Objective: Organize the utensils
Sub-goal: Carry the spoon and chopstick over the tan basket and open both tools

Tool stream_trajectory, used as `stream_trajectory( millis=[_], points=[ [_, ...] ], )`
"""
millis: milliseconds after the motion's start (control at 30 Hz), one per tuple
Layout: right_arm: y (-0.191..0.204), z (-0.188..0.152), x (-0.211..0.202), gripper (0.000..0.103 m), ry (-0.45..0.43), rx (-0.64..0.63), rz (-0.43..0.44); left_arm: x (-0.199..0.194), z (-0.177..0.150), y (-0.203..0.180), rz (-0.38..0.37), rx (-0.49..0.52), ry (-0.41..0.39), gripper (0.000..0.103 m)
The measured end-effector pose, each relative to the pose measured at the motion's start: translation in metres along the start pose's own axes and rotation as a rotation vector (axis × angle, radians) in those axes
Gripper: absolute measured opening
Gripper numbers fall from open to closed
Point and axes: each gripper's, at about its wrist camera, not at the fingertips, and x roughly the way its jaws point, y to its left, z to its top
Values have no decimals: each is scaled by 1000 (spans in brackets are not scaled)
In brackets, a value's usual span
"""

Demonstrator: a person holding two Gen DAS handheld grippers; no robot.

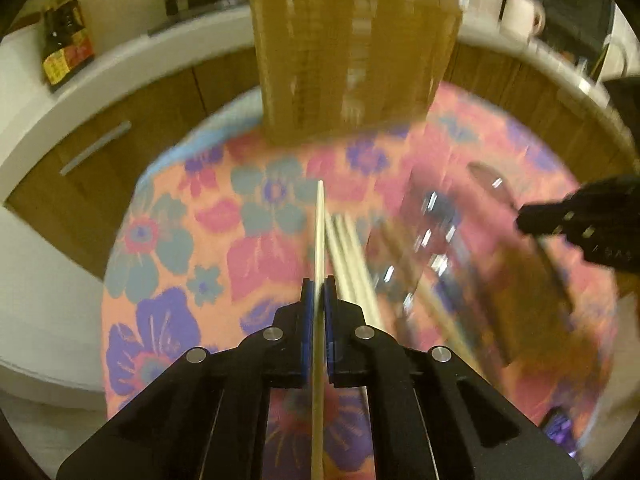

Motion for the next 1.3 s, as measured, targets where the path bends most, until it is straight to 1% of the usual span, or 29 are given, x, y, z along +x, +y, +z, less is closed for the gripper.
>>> stream_trajectory(
  millis=[67, 100, 133, 200, 267, 300, 367, 500, 567, 633, 767, 833, 867, 933, 1100, 1200, 1300],
  points=[
    [4, 9, -16, 9, -53, 1, 30, -14, 10, 5, -39, -28, -58, 3],
    [4, 14, -25, 9, -85, -3, 47, -27, 19, 9, -63, -47, -111, 3],
    [4, 21, -34, 9, -123, -10, 54, -35, 23, 9, -71, -53, -141, 3],
    [6, 33, -52, 9, -193, -20, 57, -57, 42, 12, -95, -69, -236, 3],
    [4, 46, -69, 9, -262, -20, 75, -70, 57, 12, -112, -77, -301, 3],
    [5, 53, -78, 9, -300, -20, 77, -79, 68, 13, -124, -79, -346, 3],
    [5, 67, -91, 9, -354, -27, 80, -89, 85, 14, -132, -82, -402, 3],
    [7, 99, -107, 9, -439, -28, 80, -93, 123, 11, -144, -82, -492, 3],
    [6, 118, -111, 9, -491, -32, 62, -93, 138, 12, -151, -96, -539, 3],
    [7, 136, -112, 9, -539, -23, 60, -89, 157, 14, -181, -113, -604, 3],
    [6, 166, -113, 9, -640, 5, 69, -81, 187, 20, -167, -136, -693, 3],
    [7, 177, -109, 9, -689, 26, 39, -78, 196, 21, -149, -138, -730, 3],
    [8, 184, -103, 9, -716, 52, -9, -76, 199, 21, -137, -138, -743, 3],
    [5, 192, -94, 9, -727, 84, -23, -69, 204, 20, -106, -138, -776, 3],
    [0, 198, -81, 9, -810, 112, -56, -45, 206, 24, -77, -139, -793, 3],
    [-2, 197, -71, 9, -822, 115, -49, -30, 201, 24, -45, -126, -786, 3],
    [-5, 193, -62, 10, -835, 127, -49, -22, 198, 28, -42, -127, -782, 4]
  ],
)
